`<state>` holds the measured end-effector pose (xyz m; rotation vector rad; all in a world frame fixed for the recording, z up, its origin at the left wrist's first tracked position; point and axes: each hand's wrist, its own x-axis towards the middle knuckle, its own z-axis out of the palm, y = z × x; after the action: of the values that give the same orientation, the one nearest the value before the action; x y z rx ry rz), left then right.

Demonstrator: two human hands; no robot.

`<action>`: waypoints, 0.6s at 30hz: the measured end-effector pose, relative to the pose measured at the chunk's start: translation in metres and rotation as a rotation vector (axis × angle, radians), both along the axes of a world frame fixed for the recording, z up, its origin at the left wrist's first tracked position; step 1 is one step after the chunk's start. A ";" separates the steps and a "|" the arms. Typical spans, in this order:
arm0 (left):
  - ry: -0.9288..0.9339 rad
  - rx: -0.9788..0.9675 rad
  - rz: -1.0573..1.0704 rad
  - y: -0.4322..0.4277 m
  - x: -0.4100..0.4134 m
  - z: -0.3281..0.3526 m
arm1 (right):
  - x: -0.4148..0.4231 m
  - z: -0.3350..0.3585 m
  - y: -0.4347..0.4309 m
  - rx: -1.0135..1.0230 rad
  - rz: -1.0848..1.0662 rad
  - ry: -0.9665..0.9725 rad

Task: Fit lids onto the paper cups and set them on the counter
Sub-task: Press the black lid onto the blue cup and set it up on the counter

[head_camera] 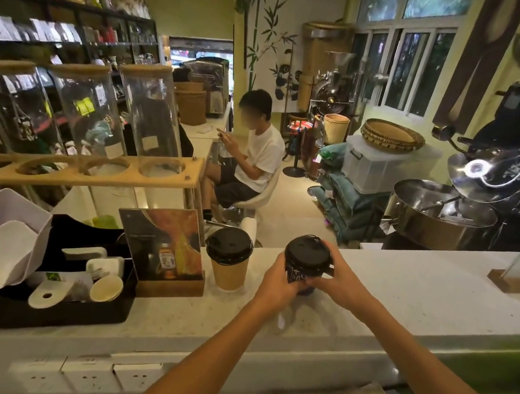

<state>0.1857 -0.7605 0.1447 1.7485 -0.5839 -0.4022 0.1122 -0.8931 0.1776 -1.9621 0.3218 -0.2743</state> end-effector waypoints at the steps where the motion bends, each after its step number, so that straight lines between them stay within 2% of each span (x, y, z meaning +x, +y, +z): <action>1: 0.014 -0.004 -0.009 0.000 0.001 -0.002 | 0.000 -0.003 0.000 0.008 -0.015 -0.006; 5: 0.005 0.020 -0.022 0.000 0.000 0.002 | -0.002 -0.006 0.004 0.036 -0.057 0.026; 12: 0.103 0.200 -0.031 0.018 -0.016 -0.002 | -0.012 -0.006 0.008 0.109 -0.048 0.160; 16: 0.012 0.365 -0.068 0.040 -0.028 -0.004 | -0.026 -0.002 0.013 0.035 -0.173 0.235; 18: 0.016 0.419 -0.100 0.053 -0.033 0.003 | -0.034 0.005 0.017 -0.034 -0.253 0.208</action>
<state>0.1524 -0.7077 0.1478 2.1173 -0.6077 -0.6434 0.0778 -0.8759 0.1825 -1.9874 0.7073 -0.2390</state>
